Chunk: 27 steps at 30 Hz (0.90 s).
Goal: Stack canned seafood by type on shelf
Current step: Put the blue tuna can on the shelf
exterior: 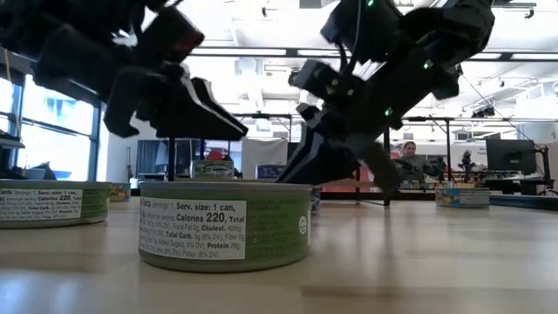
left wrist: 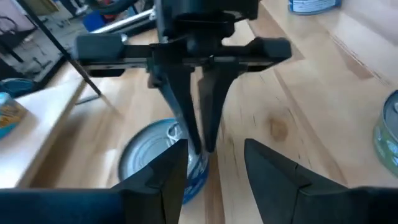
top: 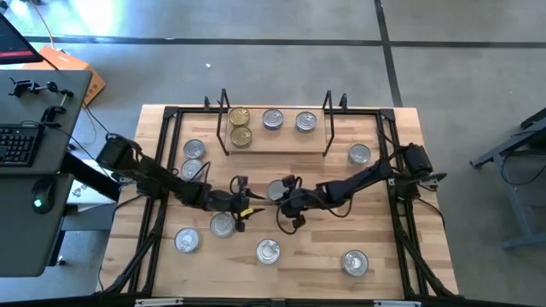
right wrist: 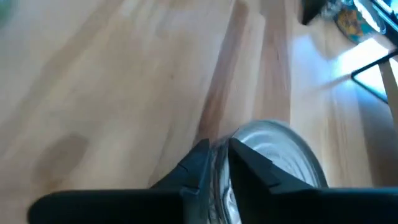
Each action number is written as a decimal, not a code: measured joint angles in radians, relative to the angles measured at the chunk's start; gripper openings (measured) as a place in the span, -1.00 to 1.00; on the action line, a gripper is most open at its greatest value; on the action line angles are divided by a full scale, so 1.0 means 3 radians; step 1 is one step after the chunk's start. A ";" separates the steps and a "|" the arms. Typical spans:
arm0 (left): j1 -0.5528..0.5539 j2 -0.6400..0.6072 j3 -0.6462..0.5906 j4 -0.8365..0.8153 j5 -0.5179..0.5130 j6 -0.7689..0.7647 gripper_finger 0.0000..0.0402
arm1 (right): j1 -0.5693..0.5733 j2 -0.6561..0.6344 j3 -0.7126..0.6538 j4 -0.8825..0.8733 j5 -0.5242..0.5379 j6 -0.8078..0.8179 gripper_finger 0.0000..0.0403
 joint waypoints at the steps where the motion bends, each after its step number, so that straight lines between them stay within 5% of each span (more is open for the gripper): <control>1: -0.0020 -0.0040 0.0000 -0.0032 -0.0053 0.0002 -0.24 | 0.0018 -0.0035 0.0000 -0.0012 0.0001 0.0005 -0.73; 7: -0.0075 -0.0091 0.0000 -0.0028 -0.0176 -0.0164 -0.24 | 0.0106 -0.0063 0.0001 -0.0098 0.0358 0.0085 -0.30; 11: -0.0056 -0.0057 -0.0003 -0.0028 -0.0180 -0.0198 -0.24 | 0.0089 0.0087 0.0002 -0.0117 0.0399 0.0015 -0.22; 21: -0.0021 -0.0055 -0.0004 -0.0038 -0.0186 -0.0209 -0.24 | 0.0027 0.0212 0.0023 -0.0055 0.0365 -0.0035 -0.94; 27: -0.0168 -0.0197 -0.0003 -0.0291 -0.0439 -0.0234 -0.24 | 0.0052 0.0163 0.0017 -0.0132 0.0539 -0.0004 -0.98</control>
